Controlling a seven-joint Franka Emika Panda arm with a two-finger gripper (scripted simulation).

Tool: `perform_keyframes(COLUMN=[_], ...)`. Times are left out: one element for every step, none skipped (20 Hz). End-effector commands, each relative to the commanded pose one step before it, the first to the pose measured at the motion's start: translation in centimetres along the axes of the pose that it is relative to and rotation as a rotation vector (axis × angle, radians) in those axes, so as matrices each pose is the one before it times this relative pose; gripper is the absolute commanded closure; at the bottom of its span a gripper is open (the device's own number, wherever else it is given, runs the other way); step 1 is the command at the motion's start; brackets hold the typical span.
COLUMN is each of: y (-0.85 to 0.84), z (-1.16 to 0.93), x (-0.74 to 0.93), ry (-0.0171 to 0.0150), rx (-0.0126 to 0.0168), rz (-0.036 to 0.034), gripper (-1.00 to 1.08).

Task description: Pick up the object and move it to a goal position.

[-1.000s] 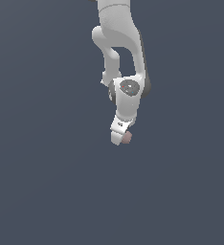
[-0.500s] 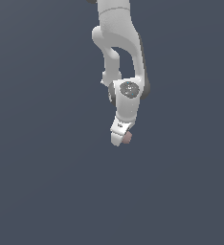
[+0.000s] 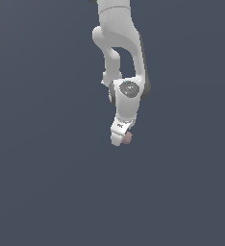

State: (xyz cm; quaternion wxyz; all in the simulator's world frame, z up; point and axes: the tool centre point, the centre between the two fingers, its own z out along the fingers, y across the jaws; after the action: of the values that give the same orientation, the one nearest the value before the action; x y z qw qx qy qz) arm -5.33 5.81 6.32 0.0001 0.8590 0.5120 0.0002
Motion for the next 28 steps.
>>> perform_keyframes(y=[0.218,0.105,0.121,0.139,0.146,0.175,0.193,0.21,0.22,0.243,0.256,0.273,0.287,0.3,0.296,0.29,0.279,0.272,0.262,0.255,0.245,0.231,0.213,0.207,0.18,0.163,0.152,0.133], z=[-0.61,-0.353,-0.409,-0.468,-0.512,-0.589,-0.65,-0.708,-0.744,-0.814,-0.858,-0.91,-0.95,-0.985,-0.967,-0.933,-0.899,-0.861,-0.824,-0.784,-0.738,-0.683,-0.625,-0.562,-0.509,-0.451,-0.391,-0.337], x=[-0.35,-0.209,-0.242,-0.276,-0.289,-0.345,-0.379,-0.411,-0.422,-0.468,-0.489,-0.517,-0.537,-0.554,-0.541,-0.523,-0.499,-0.482,-0.456,-0.433,-0.408,-0.377,-0.345,-0.333,-0.281,-0.25,-0.224,-0.186], ry=[0.00037,0.0,0.0,0.0,-0.00018,0.0,0.0,0.0,0.00021,0.0,0.00033,0.0,0.00037,0.00039,0.0,0.00041,0.0,0.00043,0.0,0.0,0.0,0.0,0.0,-0.00016,0.0,0.0,-0.00056,0.0], rx=[-0.00099,0.0,0.0,0.0,0.00021,0.0,0.0,0.0,0.0005,0.0,0.00031,0.0,0.00028,0.00027,0.0,0.00024,0.0,0.00023,0.0,0.0,0.0,0.0,0.0,0.00002,0.0,0.0,-0.00017,0.0], rz=[0.00061,0.0,0.0,0.0,-0.0004,0.0,0.0,0.0,-0.00042,0.0,-0.00018,0.0,-0.00015,-0.00013,0.0,-0.0001,0.0,-0.00006,0.0,0.0,0.0,0.0,0.0,0.00046,0.0,0.0,0.00037,0.0], gripper=[1.08,1.08,1.08,1.08,1.08,1.08,1.08,1.08,1.08,1.08,1.08,1.08,1.08,1.08,1.08,1.08,1.08,1.08,1.08,1.08,1.08,1.08,1.08,1.08,1.08,1.08,1.08,1.08])
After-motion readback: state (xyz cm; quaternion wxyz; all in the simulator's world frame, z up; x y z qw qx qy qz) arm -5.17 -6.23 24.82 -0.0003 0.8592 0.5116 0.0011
